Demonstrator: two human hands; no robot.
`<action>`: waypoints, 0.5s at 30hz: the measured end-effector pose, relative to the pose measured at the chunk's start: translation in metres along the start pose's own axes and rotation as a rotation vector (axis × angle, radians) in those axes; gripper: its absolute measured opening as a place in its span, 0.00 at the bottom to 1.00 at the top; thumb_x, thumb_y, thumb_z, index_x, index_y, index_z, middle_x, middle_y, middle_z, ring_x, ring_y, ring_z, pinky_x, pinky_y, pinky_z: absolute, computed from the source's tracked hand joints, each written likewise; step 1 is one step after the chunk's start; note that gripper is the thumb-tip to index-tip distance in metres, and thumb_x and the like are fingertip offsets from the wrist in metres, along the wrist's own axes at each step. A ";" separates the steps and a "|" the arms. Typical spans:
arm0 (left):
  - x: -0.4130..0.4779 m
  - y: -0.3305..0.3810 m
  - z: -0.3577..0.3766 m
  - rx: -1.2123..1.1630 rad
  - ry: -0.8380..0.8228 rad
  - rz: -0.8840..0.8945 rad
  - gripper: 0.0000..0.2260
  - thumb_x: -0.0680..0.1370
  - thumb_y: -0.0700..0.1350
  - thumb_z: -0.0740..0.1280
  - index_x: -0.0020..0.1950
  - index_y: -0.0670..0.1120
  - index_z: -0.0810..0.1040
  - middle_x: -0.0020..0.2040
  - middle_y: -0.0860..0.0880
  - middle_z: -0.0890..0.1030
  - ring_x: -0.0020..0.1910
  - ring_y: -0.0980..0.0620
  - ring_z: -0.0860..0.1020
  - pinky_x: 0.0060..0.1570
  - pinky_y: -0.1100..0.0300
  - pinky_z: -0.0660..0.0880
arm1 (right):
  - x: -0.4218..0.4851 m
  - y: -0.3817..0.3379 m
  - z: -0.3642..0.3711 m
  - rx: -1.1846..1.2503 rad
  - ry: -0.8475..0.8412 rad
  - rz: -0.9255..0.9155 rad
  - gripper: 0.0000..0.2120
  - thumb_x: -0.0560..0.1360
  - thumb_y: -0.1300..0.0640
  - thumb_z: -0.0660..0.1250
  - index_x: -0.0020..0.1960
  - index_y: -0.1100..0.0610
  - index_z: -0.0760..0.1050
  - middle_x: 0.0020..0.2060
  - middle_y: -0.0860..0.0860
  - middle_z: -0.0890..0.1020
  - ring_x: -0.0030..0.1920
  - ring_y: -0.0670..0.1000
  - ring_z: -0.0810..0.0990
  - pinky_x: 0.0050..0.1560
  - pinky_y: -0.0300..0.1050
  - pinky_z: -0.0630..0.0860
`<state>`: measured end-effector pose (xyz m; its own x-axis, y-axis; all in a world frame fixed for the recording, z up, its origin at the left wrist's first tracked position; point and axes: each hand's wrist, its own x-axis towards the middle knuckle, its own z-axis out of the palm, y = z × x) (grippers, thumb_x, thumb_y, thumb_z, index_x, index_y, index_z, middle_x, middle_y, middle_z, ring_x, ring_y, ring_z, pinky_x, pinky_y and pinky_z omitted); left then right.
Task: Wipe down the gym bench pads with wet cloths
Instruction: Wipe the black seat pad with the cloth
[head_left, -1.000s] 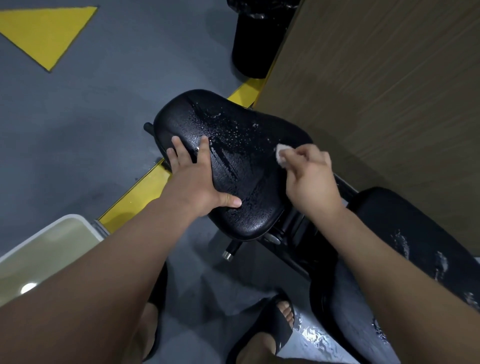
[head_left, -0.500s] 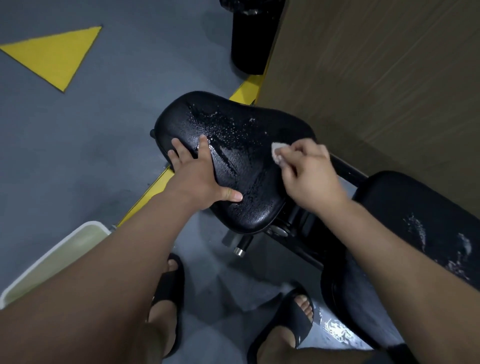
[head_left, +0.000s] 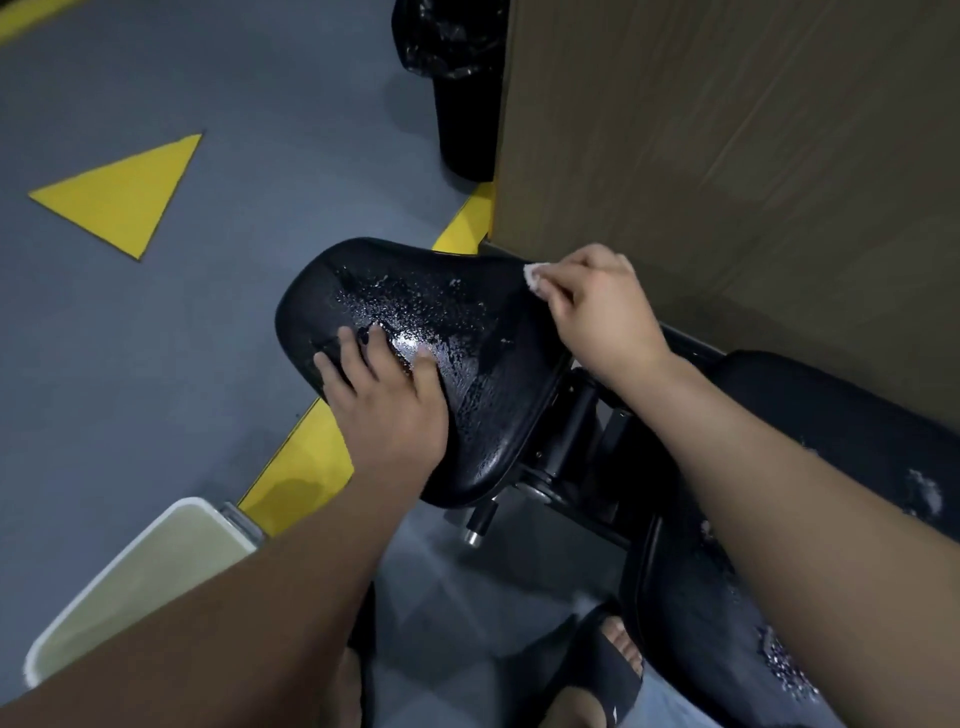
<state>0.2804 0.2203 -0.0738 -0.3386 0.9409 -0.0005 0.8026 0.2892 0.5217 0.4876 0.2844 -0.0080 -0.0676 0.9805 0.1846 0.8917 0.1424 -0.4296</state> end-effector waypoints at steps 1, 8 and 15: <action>-0.004 0.002 0.001 -0.048 0.055 -0.026 0.31 0.83 0.60 0.50 0.80 0.43 0.64 0.82 0.39 0.59 0.81 0.36 0.51 0.80 0.41 0.46 | 0.002 0.002 0.004 -0.007 -0.042 -0.010 0.10 0.81 0.56 0.66 0.56 0.55 0.85 0.53 0.55 0.80 0.53 0.62 0.74 0.58 0.46 0.71; -0.005 -0.001 0.014 -0.098 0.205 -0.086 0.29 0.78 0.55 0.55 0.78 0.48 0.68 0.81 0.46 0.62 0.82 0.41 0.53 0.79 0.47 0.51 | -0.013 0.017 0.025 0.006 -0.030 -0.190 0.11 0.77 0.63 0.66 0.55 0.56 0.85 0.53 0.52 0.82 0.52 0.60 0.75 0.53 0.47 0.75; -0.005 -0.001 0.020 -0.077 0.246 -0.076 0.29 0.77 0.53 0.55 0.77 0.48 0.68 0.80 0.46 0.63 0.81 0.41 0.54 0.79 0.46 0.52 | 0.043 0.015 0.045 -0.022 -0.089 -0.132 0.16 0.76 0.60 0.61 0.58 0.54 0.85 0.53 0.54 0.81 0.51 0.62 0.75 0.54 0.47 0.72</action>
<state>0.2916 0.2189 -0.0915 -0.5136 0.8430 0.1601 0.7336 0.3346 0.5915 0.4783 0.3349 -0.0465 -0.2237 0.9617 0.1586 0.8819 0.2690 -0.3872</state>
